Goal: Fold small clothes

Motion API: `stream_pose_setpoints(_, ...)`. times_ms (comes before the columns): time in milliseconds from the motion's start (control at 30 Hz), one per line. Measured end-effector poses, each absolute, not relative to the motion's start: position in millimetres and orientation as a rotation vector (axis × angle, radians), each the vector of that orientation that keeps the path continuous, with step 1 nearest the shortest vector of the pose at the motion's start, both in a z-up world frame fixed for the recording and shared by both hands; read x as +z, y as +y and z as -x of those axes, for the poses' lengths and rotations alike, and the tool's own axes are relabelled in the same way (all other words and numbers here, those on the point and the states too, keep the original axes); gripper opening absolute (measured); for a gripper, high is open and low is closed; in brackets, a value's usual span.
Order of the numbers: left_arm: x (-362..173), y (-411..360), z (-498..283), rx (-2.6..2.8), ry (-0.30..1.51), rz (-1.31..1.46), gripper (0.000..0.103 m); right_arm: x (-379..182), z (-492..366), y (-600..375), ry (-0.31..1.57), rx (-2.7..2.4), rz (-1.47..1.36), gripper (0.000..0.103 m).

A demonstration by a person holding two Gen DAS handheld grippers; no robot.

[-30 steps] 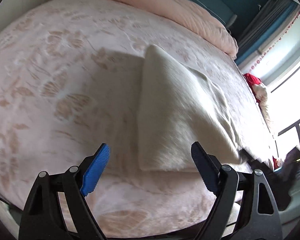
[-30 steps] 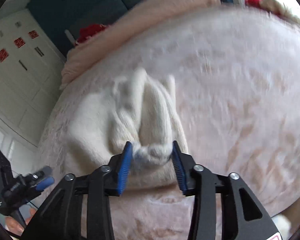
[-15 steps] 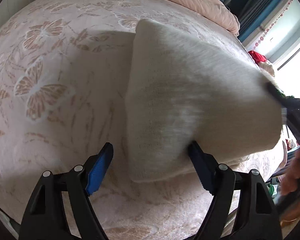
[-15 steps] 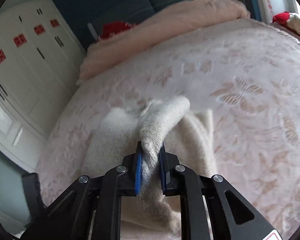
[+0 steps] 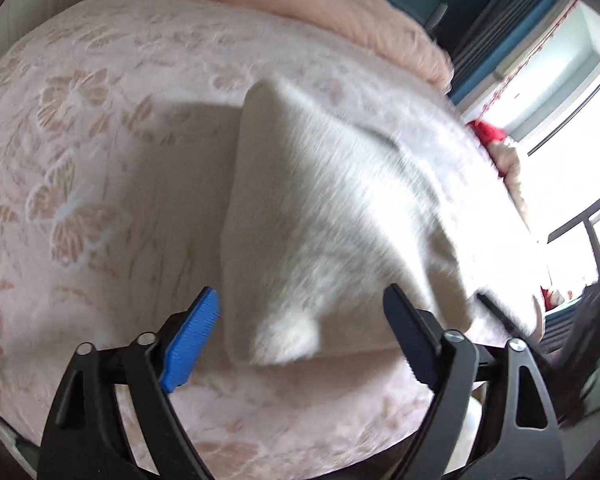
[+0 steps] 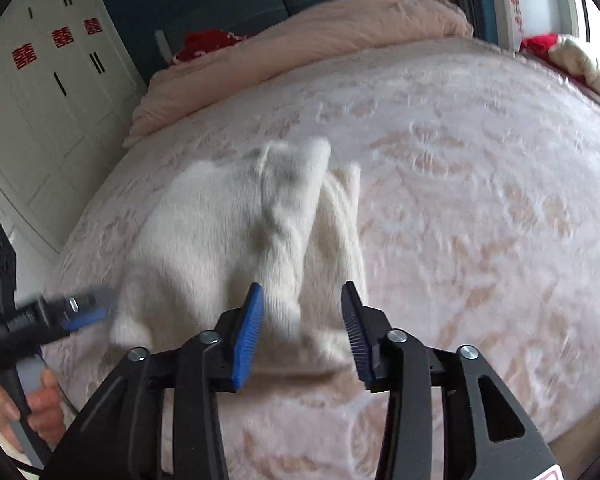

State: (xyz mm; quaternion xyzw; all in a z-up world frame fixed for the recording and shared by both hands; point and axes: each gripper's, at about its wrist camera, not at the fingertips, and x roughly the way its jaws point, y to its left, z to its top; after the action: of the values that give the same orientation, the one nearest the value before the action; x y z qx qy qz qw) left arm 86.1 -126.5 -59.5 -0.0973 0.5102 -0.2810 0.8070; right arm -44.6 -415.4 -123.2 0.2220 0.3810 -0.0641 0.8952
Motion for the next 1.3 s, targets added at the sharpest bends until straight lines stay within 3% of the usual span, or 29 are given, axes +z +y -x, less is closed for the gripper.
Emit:
stream_pose_setpoints(33, -60.8, -130.4, -88.9, -0.597, 1.099, 0.208, 0.084, -133.4, 43.1, -414.1, 0.797, -0.12, -0.487, 0.042)
stream_pose_setpoints(67, -64.8, -134.3, -90.7, -0.594, 1.11, 0.204, 0.084, -139.9, 36.2, -417.6, 0.805, -0.11, -0.504, 0.021)
stream_pose_setpoints(100, -72.0, -139.2, -93.4, -0.59, 1.12, 0.191, 0.083, -148.9, 33.7, -417.1, 0.819, -0.095, -0.528, 0.008)
stream_pose_setpoints(167, -85.3, -146.8, -96.5, -0.544, 1.15, 0.12, 0.072, -144.7, 37.6, -425.0, 0.79, -0.102, -0.588, 0.008)
stream_pose_setpoints(267, -86.9, -145.3, -95.3, -0.552, 1.157, 0.116, 0.072, -127.3, 57.3, -435.3, 0.722, -0.15, -0.571, 0.002)
stream_pose_setpoints(400, -92.6, -151.7, -92.1, -0.523, 1.155, 0.069, 0.073, -191.6, 39.0, -437.1, 0.982, -0.219, -0.467, 0.0)
stream_pose_setpoints(533, -77.4, -144.5, -92.3, -0.523, 1.135, 0.115, 0.08, -152.6, 58.3, -445.3, 0.79, -0.218, -0.626, 0.013)
stream_pose_setpoints(567, -71.4, -141.6, -94.5, -0.533, 1.121, 0.142, 0.081, -143.8, 60.3, -444.4, 0.755, -0.216, -0.632, 0.023)
stream_pose_setpoints(600, -62.4, -137.7, -96.8, -0.552, 1.099, 0.188, 0.084, -132.3, 59.9, -442.4, 0.715, -0.195, -0.631, 0.049)
stream_pose_setpoints(667, -53.7, -134.5, -103.6, -0.582, 1.084, 0.252, 0.087, -117.5, 48.8, -433.8, 0.681, -0.172, -0.609, 0.072)
stream_pose_setpoints(800, -55.3, -137.3, -120.3, -0.563, 1.103, 0.28, 0.087, -120.1, 22.3, -414.8, 0.714, -0.144, -0.503, 0.073)
stream_pose_setpoints(833, -56.6, -137.8, -121.3, -0.555, 1.104, 0.277, 0.087, -125.7, 14.8, -412.7, 0.739, -0.155, -0.47, 0.071)
stream_pose_setpoints(867, -57.8, -137.9, -122.8, -0.548, 1.105, 0.271, 0.087, -132.2, 3.2, -409.6, 0.77, -0.159, -0.447, 0.05)
stream_pose_setpoints(900, -59.1, -138.4, -122.8, -0.542, 1.106, 0.261, 0.087, -138.9, -1.7, -405.2, 0.8, -0.129, -0.449, 0.01)
stream_pose_setpoints(1100, -66.8, -145.6, -117.3, -0.548, 1.102, 0.188, 0.087, -129.3, 14.2, -428.8, 0.714, -0.119, -0.556, 0.01)
stream_pose_setpoints(1200, -79.1, -153.7, -116.7, -0.535, 1.114, 0.141, 0.087, -173.8, 2.5, -428.7, 0.836, -0.162, -0.486, 0.011)
stream_pose_setpoints(1300, -85.5, -159.9, -114.6, -0.536, 1.128, 0.131, 0.087, -167.1, 2.9, -422.7, 0.808, -0.126, -0.49, 0.015)
